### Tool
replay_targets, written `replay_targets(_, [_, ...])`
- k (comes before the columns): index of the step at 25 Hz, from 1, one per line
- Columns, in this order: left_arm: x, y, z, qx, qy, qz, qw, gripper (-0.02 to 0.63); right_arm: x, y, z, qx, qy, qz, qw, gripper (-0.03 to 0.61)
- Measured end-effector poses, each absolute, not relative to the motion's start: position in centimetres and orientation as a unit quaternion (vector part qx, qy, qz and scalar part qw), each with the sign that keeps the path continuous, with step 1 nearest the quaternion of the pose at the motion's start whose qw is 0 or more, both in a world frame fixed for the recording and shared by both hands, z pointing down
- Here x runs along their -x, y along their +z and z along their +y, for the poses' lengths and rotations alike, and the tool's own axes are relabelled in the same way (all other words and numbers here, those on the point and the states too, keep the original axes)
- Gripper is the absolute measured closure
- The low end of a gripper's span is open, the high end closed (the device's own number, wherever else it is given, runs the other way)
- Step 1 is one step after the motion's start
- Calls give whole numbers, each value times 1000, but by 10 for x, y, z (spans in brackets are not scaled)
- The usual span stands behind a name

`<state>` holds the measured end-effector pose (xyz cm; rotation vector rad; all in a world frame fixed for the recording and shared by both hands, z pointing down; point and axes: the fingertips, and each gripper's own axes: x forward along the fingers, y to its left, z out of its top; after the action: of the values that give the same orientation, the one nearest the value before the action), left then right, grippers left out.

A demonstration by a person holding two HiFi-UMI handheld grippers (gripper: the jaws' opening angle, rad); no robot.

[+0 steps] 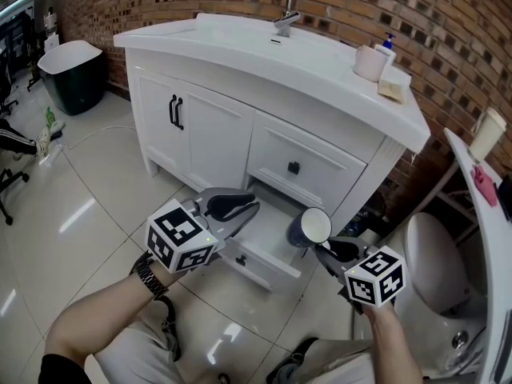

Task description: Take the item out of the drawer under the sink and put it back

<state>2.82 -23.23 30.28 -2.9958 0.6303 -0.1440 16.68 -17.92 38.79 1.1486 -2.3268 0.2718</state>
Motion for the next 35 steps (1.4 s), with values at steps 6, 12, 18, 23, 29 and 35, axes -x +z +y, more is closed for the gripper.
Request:
replay_targets(6, [-25,305,-232,977,-51,205,38,541,-165,396,-188,-424,106,-859,266,509])
replay_targets(12, [-14,309,-234,974,-56,215,33,541,-157,459,-230,-404,151,-836,339,509])
replay_targets(18, [2,304,-242,970,-50,237,31,543,-148,512,-275,-391,191,-814,385,509])
replay_targets(23, [14,304,-250,966,-51,251,29,543,-136,536,-294,-379,215,-806,401,509])
replay_targets(29, [19,306,-252,966,-51,253,27,546,-130,545,-296,-376,212,-792,432,505])
replay_targets(35, [6,305,-242,970,-51,236,28,551,-149,548,-265,-356,197,-773,486,350])
